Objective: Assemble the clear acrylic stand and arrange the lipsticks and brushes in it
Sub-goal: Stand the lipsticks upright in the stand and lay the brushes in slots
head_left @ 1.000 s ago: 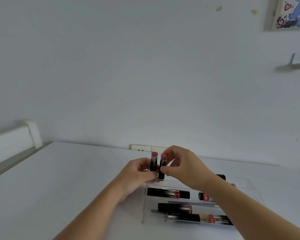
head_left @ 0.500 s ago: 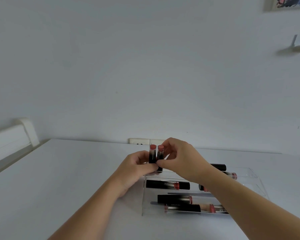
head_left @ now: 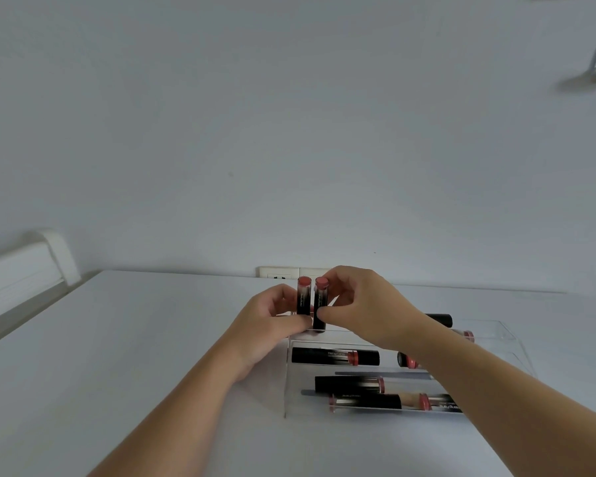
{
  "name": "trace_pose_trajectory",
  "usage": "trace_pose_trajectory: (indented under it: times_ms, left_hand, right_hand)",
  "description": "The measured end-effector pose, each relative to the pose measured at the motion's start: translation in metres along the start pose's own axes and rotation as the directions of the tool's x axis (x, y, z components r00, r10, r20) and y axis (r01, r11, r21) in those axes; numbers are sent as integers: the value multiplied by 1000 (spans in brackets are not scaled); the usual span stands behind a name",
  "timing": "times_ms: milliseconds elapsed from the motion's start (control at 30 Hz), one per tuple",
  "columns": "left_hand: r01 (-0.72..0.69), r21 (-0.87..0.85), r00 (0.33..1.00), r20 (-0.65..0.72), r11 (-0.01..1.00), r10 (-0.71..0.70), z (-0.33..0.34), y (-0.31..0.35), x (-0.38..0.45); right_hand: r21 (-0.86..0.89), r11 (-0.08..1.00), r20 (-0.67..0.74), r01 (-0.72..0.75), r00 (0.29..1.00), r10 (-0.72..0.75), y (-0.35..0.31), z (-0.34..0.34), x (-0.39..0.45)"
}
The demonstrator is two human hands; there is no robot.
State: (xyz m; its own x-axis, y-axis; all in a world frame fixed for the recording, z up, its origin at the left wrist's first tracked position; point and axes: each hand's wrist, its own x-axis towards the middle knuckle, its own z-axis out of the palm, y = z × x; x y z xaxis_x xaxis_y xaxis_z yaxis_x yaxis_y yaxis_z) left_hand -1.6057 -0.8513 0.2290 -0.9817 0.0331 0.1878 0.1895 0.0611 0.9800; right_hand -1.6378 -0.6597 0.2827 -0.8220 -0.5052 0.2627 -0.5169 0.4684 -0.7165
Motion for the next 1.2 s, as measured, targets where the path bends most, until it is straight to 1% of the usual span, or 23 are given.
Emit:
trace_pose_trajectory:
  times_ms: [167, 367, 433, 533, 667, 767, 900, 967, 1033, 1133, 1200]
  left_hand:
    - [2, -18, 1000, 19, 1000, -2, 1, 3, -2]
    - [14, -23, 1000, 27, 1000, -13, 1, 3, -3]
    - [15, 9, 1000, 6, 1000, -15, 0, 2, -2]
    - [23, 15, 1000, -1, 1000, -23, -1, 1, -1]
    - [24, 4, 1000, 17, 1000, -24, -2, 2, -1]
    - [29, -9, 999, 17, 1000, -29, -1, 2, -2]
    - [20, -37, 1000, 20, 999, -19, 0, 5, -4]
    - [23, -51, 999, 31, 998, -22, -1, 5, -4]
    - [26, -55, 999, 38, 998, -24, -1, 3, -3]
    - [22, -50, 999, 48, 998, -20, -1, 1, -2]
    - [23, -43, 999, 48, 999, -21, -2, 0, -1]
  right_hand:
    - [-13, 1000, 13, 1, 1000, -1, -1, -5, -2]
    - [-121, 993, 7, -11, 1000, 12, 3, -42, -7]
    - [-209, 978, 30, -21, 999, 28, 8, -63, -11]
    - [-372, 927, 95, -41, 992, 82, 14, -93, -18]
    - [-468, 882, 190, -47, 970, 152, 20, -115, -25]
    - [-512, 859, 248, -21, 954, 171, 24, -116, -28]
    - [-526, 850, 214, 5, 969, 127, 28, -104, -28]
    - [-555, 832, 201, 3, 971, 131, 28, -100, -27]
    - [-606, 795, 213, 24, 968, 133, 27, -97, -26]
    - [-689, 717, 257, 103, 960, 109, 21, -95, -26]
    - [-688, 713, 253, 132, 965, 66, 18, -95, -26]
